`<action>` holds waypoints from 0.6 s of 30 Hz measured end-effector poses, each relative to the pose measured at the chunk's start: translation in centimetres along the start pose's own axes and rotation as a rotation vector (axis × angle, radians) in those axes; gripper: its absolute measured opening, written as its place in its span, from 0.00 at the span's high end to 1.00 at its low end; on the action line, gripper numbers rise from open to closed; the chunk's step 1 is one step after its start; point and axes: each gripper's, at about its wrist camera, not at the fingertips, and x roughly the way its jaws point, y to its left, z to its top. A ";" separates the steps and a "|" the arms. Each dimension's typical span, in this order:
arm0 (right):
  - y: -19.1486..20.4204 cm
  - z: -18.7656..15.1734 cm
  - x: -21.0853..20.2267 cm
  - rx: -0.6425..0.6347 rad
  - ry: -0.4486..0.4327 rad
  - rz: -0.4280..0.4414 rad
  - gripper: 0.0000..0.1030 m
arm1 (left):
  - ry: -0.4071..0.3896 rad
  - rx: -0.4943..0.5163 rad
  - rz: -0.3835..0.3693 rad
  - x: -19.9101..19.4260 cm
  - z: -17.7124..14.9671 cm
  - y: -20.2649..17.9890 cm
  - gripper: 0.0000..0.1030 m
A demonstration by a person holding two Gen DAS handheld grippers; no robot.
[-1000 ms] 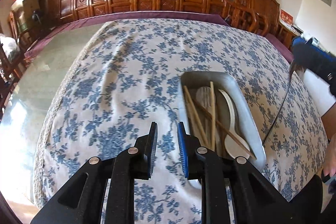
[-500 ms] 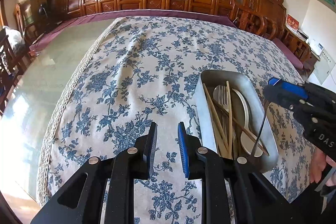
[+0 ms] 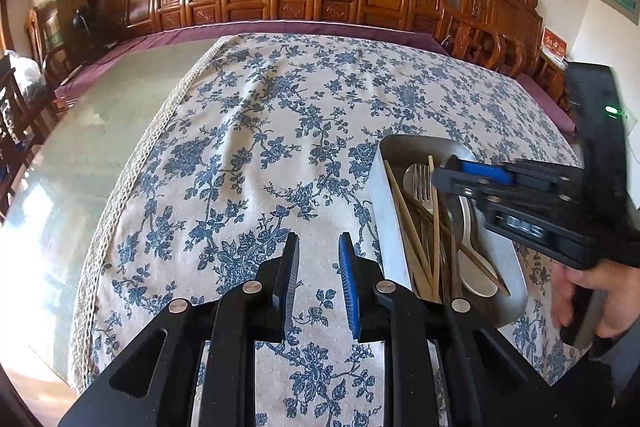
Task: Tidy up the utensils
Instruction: 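Lower the metal spoon into the grey tray and open the right tool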
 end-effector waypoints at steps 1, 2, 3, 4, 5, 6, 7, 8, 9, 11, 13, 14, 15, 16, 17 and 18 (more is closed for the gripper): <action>0.0 0.2 0.3 0.000 0.002 -0.002 0.77 | 0.001 -0.001 -0.001 0.0 0.0 0.0 0.82; 0.2 0.4 0.7 -0.005 0.010 -0.009 0.95 | 0.003 0.001 -0.001 0.1 -0.1 0.0 0.82; 0.3 0.6 1.1 -0.008 0.016 -0.017 0.96 | 0.003 0.001 -0.001 0.1 -0.1 0.0 0.82; 0.4 0.8 1.3 -0.006 0.019 -0.012 0.96 | 0.004 0.000 -0.002 0.1 -0.1 0.1 0.82; 0.6 0.9 1.6 -0.009 0.021 -0.012 0.96 | 0.005 -0.002 -0.004 0.2 -0.1 0.2 0.82; 0.9 1.0 1.9 -0.032 0.024 -0.030 0.96 | 0.005 -0.004 -0.004 0.1 -0.1 0.2 0.82; 1.1 0.9 2.1 -0.045 0.026 -0.040 0.96 | 0.005 -0.008 -0.004 0.1 -0.1 0.3 0.82; 1.2 0.9 2.3 -0.049 0.027 -0.042 0.96 | 0.006 -0.011 -0.006 0.2 -0.1 0.4 0.82; 1.2 0.9 2.4 -0.049 0.028 -0.041 0.96 | 0.007 -0.011 -0.006 0.2 -0.1 0.4 0.82; 1.0 0.8 2.5 -0.044 0.027 -0.041 0.97 | 0.006 -0.009 -0.005 0.2 -0.1 0.4 0.82; 0.8 0.9 2.4 -0.039 0.019 -0.038 0.97 | 0.007 -0.010 -0.006 0.2 -0.1 0.5 0.82; 0.7 0.9 2.3 -0.038 0.015 -0.035 0.97 | 0.008 -0.009 -0.005 0.3 -0.1 0.5 0.82; 0.5 0.9 2.1 -0.038 0.012 -0.038 0.97 | 0.009 -0.008 -0.005 0.3 -0.1 0.5 0.82; 0.4 0.9 2.0 -0.042 0.010 -0.040 0.97 | 0.010 -0.007 -0.005 0.4 -0.2 0.5 0.82; 0.4 0.9 1.8 -0.051 0.002 -0.042 0.97 | 0.011 -0.007 -0.005 0.4 -0.2 0.5 0.82; 0.4 0.8 1.6 -0.055 -0.003 -0.045 0.97 | 0.011 -0.006 -0.004 0.4 -0.2 0.4 0.82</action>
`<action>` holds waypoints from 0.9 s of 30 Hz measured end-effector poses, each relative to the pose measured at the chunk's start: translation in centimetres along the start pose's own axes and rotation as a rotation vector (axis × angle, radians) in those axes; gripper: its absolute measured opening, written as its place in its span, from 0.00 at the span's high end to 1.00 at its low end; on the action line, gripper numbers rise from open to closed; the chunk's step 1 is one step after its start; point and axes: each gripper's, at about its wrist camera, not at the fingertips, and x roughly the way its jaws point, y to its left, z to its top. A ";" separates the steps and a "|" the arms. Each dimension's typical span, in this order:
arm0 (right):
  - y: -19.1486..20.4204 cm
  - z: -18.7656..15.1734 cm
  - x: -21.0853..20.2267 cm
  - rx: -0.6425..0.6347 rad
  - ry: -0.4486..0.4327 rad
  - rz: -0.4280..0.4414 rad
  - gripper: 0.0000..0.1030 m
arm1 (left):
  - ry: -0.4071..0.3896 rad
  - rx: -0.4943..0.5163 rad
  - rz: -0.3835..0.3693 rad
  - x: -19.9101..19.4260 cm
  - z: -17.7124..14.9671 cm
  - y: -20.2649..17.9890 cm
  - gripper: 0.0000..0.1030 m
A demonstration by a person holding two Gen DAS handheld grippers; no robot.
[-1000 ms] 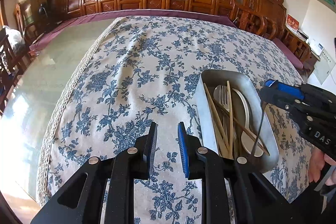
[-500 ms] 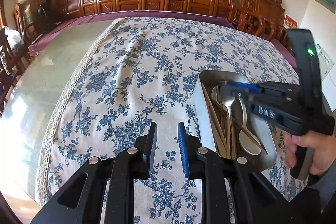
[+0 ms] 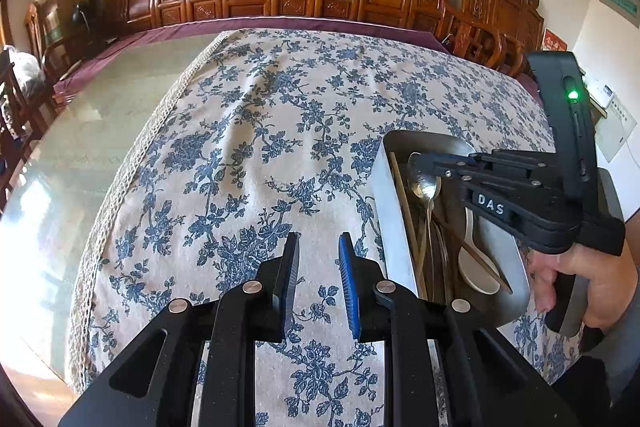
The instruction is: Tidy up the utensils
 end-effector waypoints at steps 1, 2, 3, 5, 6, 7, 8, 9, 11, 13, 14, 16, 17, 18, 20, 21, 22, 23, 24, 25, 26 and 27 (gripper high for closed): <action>0.0 0.0 -0.2 -0.001 -0.005 -0.002 0.96 | 0.000 0.000 0.001 0.0 0.0 0.0 0.82; -0.1 0.0 -0.4 0.003 -0.013 -0.004 0.96 | -0.001 -0.002 0.000 0.0 0.0 0.0 0.82; -0.2 0.0 -0.6 0.005 -0.017 -0.007 0.96 | -0.001 -0.002 -0.001 0.0 0.0 0.0 0.82; -0.3 0.0 -1.1 0.010 -0.025 -0.005 0.96 | -0.004 0.000 -0.001 -0.1 0.0 -0.1 0.82; -0.4 -0.1 -1.4 0.013 -0.028 -0.003 0.96 | -0.005 0.000 0.000 -0.1 0.0 -0.1 0.82; -0.4 -0.3 -1.7 0.015 -0.032 -0.004 0.96 | -0.006 0.000 0.000 -0.2 0.0 -0.2 0.82; -0.4 -0.4 -2.1 0.017 -0.036 -0.002 0.96 | -0.009 0.001 -0.001 -0.3 0.0 -0.2 0.82; -0.4 -0.6 -2.5 0.019 -0.040 -0.001 0.93 | -0.011 0.002 0.000 -0.4 0.0 -0.3 0.82; -0.4 -1.0 -3.8 0.028 -0.061 -0.006 0.85 | -0.015 0.003 0.000 -0.5 0.1 -0.4 0.80; -0.5 -1.4 -5.1 0.037 -0.081 -0.005 0.77 | -0.023 0.008 0.004 -0.9 0.1 -0.7 0.73; -0.5 -1.7 -5.8 0.041 -0.088 -0.008 0.70 | -0.026 0.010 0.004 -1.0 0.1 -0.8 0.72; -0.5 -2.2 -7.1 0.047 -0.101 -0.015 0.61 | -0.035 0.013 0.002 -1.5 0.2 -1.1 0.67; -0.5 -2.5 -8.0 0.048 -0.112 -0.017 0.58 | -0.042 0.012 0.002 -1.8 0.3 -1.3 0.65; -0.5 -2.8 -8.6 0.049 -0.120 -0.020 0.55 | -0.046 0.011 0.002 -2.1 0.3 -1.5 0.59; -0.8 -3.6 -10.4 0.063 -0.135 -0.033 0.48 | -0.060 0.008 0.009 -2.8 0.2 -2.0 0.47; -0.9 -3.9 -11.1 0.072 -0.140 -0.040 0.42 | -0.067 0.005 0.014 -3.1 0.2 -2.2 0.37; -1.1 -4.4 -12.0 0.083 -0.147 -0.047 0.39 | -0.075 0.002 0.021 -3.5 0.0 -2.4 0.27; -1.3 -4.9 -12.9 0.095 -0.156 -0.052 0.34 | -0.084 -0.001 0.026 -3.9 -0.1 -2.7 0.24; -1.3 -5.3 -13.5 0.107 -0.162 -0.056 0.31 | -0.089 -0.002 0.027 -4.2 -0.3 -3.0 0.17; -1.5 -5.7 -14.4 0.118 -0.167 -0.060 0.26 | -0.097 -0.002 0.026 -4.6 -0.4 -3.3 0.11; -1.6 -6.3 -15.3 0.127 -0.171 -0.074 0.22 | -0.108 -0.001 0.026 -5.2 -0.6 -3.7 0.09; -1.6 -6.7 -15.9 0.133 -0.174 -0.086 0.17 | -0.112 0.000 0.024 -5.5 -0.7 -3.9 0.07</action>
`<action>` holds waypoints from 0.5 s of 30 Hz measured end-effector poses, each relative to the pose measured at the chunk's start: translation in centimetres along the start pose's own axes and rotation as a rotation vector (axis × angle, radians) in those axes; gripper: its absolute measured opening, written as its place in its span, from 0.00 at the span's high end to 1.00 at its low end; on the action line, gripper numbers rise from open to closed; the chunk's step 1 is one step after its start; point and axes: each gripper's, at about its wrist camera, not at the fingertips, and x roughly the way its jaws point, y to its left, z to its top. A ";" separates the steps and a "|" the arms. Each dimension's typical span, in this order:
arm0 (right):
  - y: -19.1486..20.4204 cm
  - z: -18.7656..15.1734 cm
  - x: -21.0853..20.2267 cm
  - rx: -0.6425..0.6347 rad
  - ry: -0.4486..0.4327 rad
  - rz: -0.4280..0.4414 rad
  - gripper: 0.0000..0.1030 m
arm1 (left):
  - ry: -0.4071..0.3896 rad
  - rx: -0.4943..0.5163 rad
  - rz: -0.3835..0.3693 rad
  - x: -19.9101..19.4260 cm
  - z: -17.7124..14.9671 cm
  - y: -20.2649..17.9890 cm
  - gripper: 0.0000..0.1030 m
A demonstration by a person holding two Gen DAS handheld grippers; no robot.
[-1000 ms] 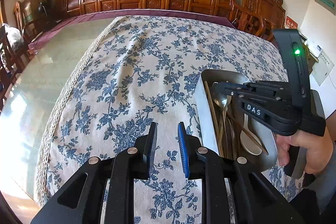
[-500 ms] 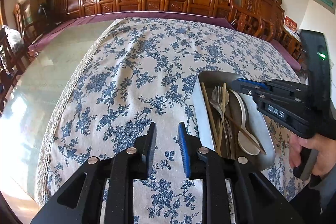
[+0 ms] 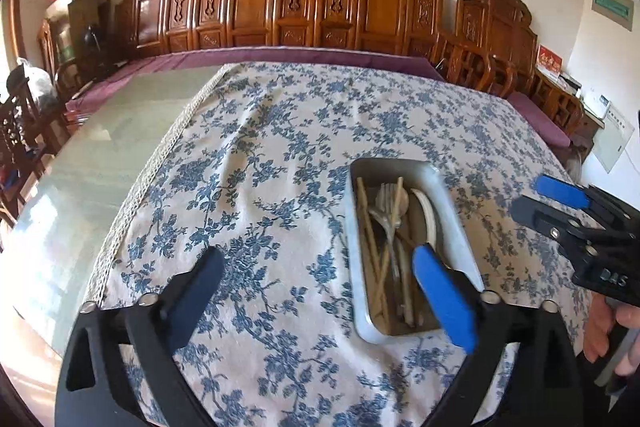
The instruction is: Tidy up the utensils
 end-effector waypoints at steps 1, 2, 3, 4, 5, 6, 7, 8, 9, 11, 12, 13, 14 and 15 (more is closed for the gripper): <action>-0.2 -0.4 -1.0 0.006 -0.008 -0.011 0.14 | -0.001 0.000 -0.006 -0.4 -0.1 -0.3 0.07; -0.4 -0.6 -1.7 0.011 -0.014 -0.020 0.09 | 0.004 0.000 -0.013 -0.9 -0.3 -0.8 0.07; -0.7 -1.1 -3.0 0.021 -0.024 -0.041 0.05 | 0.009 0.002 -0.012 -1.2 -0.4 -1.0 0.07; -1.0 -1.5 -3.7 0.029 -0.030 -0.051 0.04 | 0.014 0.006 -0.010 -1.6 -0.5 -1.4 0.07; -1.2 -1.9 -4.7 0.038 -0.036 -0.059 0.02 | 0.015 0.012 -0.011 -2.0 -0.7 -1.9 0.07; -1.5 -2.3 -5.5 0.043 -0.040 -0.068 0.02 | 0.016 0.016 -0.010 -2.4 -0.8 -2.2 0.07; -1.6 -2.6 -6.1 0.046 -0.041 -0.077 0.02 | 0.016 0.025 -0.007 -2.9 -0.9 -2.7 0.07; -1.8 -2.9 -6.9 0.049 -0.042 -0.089 0.02 | 0.016 0.032 -0.004 -3.2 -1.1 -3.1 0.07; -2.0 -3.4 -7.9 0.051 -0.043 -0.102 0.02 | 0.015 0.043 -0.001 -4.0 -1.3 -3.8 0.07; -2.3 -4.0 -9.2 0.057 -0.042 -0.115 0.02 | 0.013 0.055 -0.004 -5.1 -1.7 -4.7 0.07; -2.4 -4.4 -10.1 0.062 -0.047 -0.118 0.02 | 0.012 0.060 -0.005 -5.6 -2.0 -5.1 0.07; -2.4 -4.7 -11.1 0.066 -0.056 -0.120 0.02 | 0.013 0.067 -0.003 -6.2 -2.2 -5.6 0.07; -2.4 -4.8 -11.7 0.069 -0.062 -0.120 0.02 | 0.014 0.071 -0.002 -6.6 -2.3 -5.9 0.07; -2.4 -5.2 -12.8 0.072 -0.074 -0.123 0.02 | 0.014 0.076 -0.002 -7.2 -2.5 -6.4 0.07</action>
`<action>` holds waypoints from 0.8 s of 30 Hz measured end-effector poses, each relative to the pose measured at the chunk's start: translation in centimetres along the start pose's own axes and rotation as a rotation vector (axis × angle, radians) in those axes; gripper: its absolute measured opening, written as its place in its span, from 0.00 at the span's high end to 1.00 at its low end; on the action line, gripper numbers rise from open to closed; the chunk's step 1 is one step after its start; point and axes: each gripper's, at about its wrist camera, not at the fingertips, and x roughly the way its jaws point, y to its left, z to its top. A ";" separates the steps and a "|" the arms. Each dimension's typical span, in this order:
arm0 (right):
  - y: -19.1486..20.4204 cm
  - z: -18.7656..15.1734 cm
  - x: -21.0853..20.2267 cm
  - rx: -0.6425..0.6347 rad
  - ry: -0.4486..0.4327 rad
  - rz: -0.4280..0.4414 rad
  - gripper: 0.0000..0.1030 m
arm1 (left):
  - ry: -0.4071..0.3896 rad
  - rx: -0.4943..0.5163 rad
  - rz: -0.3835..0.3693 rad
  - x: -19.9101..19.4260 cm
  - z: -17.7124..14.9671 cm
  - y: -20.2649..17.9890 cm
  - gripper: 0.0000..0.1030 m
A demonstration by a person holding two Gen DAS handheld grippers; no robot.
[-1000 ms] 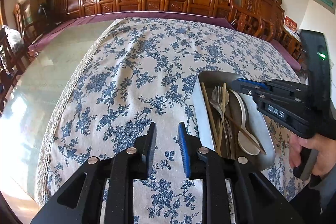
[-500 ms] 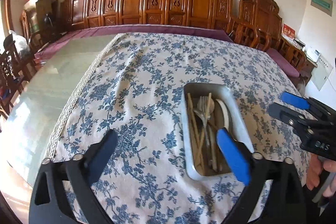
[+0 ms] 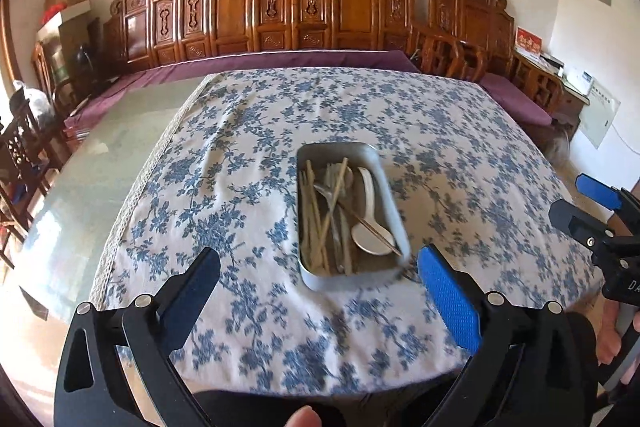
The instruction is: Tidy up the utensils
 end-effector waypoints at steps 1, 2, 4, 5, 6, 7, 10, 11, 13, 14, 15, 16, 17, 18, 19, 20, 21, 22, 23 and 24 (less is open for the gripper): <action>0.0 -0.1 -0.6 0.001 -0.005 -0.005 0.02 | -0.003 0.004 -0.004 -0.6 -0.1 -0.4 0.07; 0.0 -0.3 -1.3 0.001 -0.011 -0.010 0.02 | -0.006 0.007 -0.008 -1.1 -0.2 -0.7 0.07; -0.1 -0.7 -2.7 0.003 -0.024 -0.022 0.02 | -0.015 0.006 -0.015 -2.2 -0.6 -1.4 0.07; 0.0 -0.9 -3.1 0.005 -0.028 -0.026 0.02 | -0.020 0.001 -0.021 -2.7 -0.8 -1.6 0.07; -0.1 -1.2 -3.7 0.008 -0.031 -0.031 0.02 | -0.025 0.004 -0.029 -3.1 -0.9 -1.9 0.07; -0.1 -1.4 -4.1 0.010 -0.033 -0.037 0.02 | -0.031 0.008 -0.029 -3.4 -1.1 -2.1 0.07; -0.2 -2.1 -5.2 0.018 -0.044 -0.050 0.02 | -0.054 0.020 -0.018 -4.5 -1.7 -2.9 0.07; -0.3 -2.4 -5.7 0.023 -0.046 -0.059 0.02 | -0.059 0.024 -0.024 -5.0 -2.0 -3.3 0.07; -0.4 -2.6 -6.2 0.029 -0.047 -0.071 0.02 | -0.065 0.033 -0.020 -5.6 -2.2 -3.7 0.07; -0.5 -2.6 -6.5 0.031 -0.048 -0.074 0.02 | -0.070 0.039 -0.017 -5.9 -2.3 -4.0 0.07; -0.6 -2.6 -6.9 0.035 -0.050 -0.077 0.02 | -0.077 0.043 -0.014 -6.4 -2.5 -4.4 0.07; -0.6 -2.6 -7.3 0.039 -0.052 -0.079 0.02 | -0.082 0.044 -0.018 -6.9 -2.6 -4.6 0.07; -0.6 -2.6 -7.5 0.041 -0.056 -0.080 0.02 | -0.086 0.042 -0.025 -7.3 -2.6 -4.9 0.07; -0.7 -2.6 -8.0 0.043 -0.065 -0.081 0.02 | -0.089 0.039 -0.029 -7.7 -2.6 -5.1 0.07; -0.7 -2.5 -8.3 0.043 -0.072 -0.082 0.02 | -0.095 0.039 -0.032 -8.0 -2.6 -5.3 0.07; -0.7 -2.4 -8.6 0.043 -0.077 -0.084 0.02 | -0.103 0.039 -0.035 -8.4 -2.5 -5.5 0.07; -0.8 -2.3 -8.9 0.045 -0.085 -0.086 0.02 | -0.108 0.041 -0.033 -8.7 -2.5 -5.6 0.07; -0.8 -2.3 -9.1 0.046 -0.090 -0.085 0.02 | -0.118 0.045 -0.029 -9.1 -2.4 -5.8 0.07; -0.8 -2.2 -9.5 0.049 -0.101 -0.084 0.02 | -0.128 0.047 -0.028 -9.5 -2.3 -5.9 0.07; -0.8 -2.0 -9.7 0.052 -0.109 -0.085 0.02 | -0.135 0.048 -0.029 -9.8 -2.2 -6.0 0.07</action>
